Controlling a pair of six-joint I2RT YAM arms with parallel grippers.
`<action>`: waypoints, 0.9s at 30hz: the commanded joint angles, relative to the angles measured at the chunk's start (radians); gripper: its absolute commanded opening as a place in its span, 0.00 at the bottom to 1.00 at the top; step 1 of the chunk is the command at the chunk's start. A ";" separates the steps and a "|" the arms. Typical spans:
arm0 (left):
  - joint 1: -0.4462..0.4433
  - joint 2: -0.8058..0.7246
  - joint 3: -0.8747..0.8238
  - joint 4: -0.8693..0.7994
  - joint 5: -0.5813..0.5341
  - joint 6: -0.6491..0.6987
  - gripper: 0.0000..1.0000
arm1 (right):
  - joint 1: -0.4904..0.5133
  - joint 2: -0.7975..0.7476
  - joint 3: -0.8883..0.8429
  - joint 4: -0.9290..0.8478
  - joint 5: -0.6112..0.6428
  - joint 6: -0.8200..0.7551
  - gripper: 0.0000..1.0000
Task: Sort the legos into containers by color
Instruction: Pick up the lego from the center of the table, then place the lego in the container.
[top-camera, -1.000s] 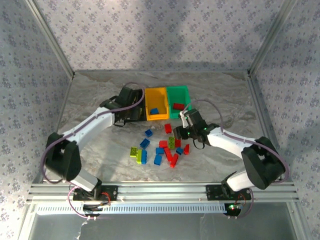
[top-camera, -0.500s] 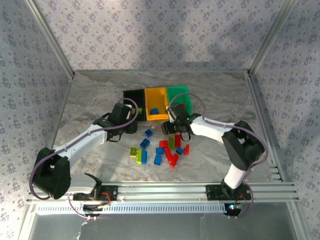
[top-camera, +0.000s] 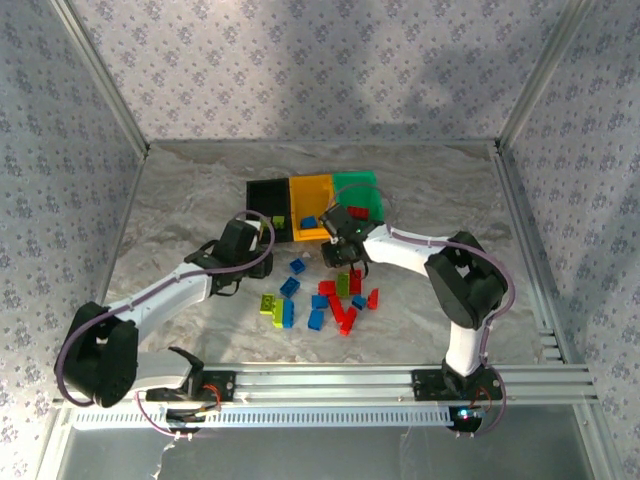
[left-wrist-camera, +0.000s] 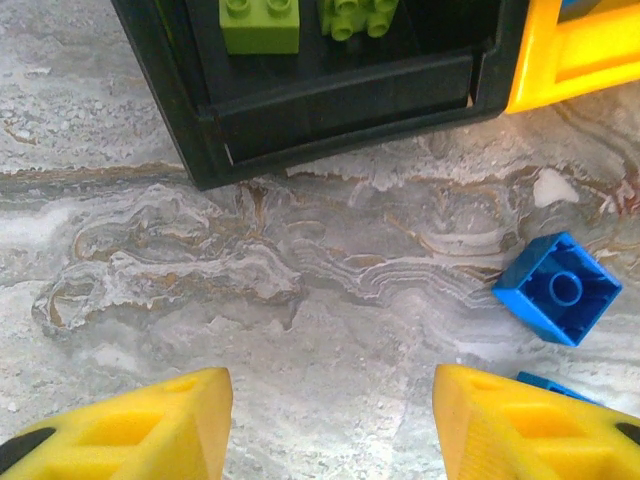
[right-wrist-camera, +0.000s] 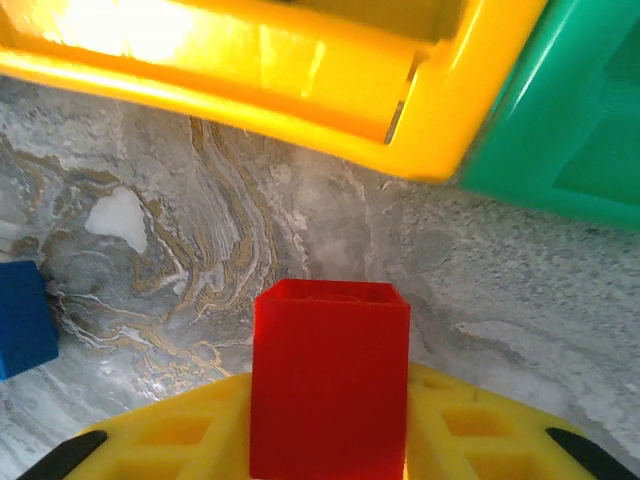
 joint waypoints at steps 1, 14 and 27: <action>-0.003 -0.042 -0.039 0.066 0.013 0.032 0.55 | 0.004 -0.060 0.056 -0.082 0.060 -0.004 0.37; 0.001 -0.148 -0.140 0.143 -0.014 0.035 0.55 | -0.219 -0.081 0.196 -0.115 0.013 -0.041 0.36; 0.002 -0.163 -0.146 0.138 -0.015 0.035 0.55 | -0.275 0.139 0.388 -0.148 -0.015 -0.031 0.46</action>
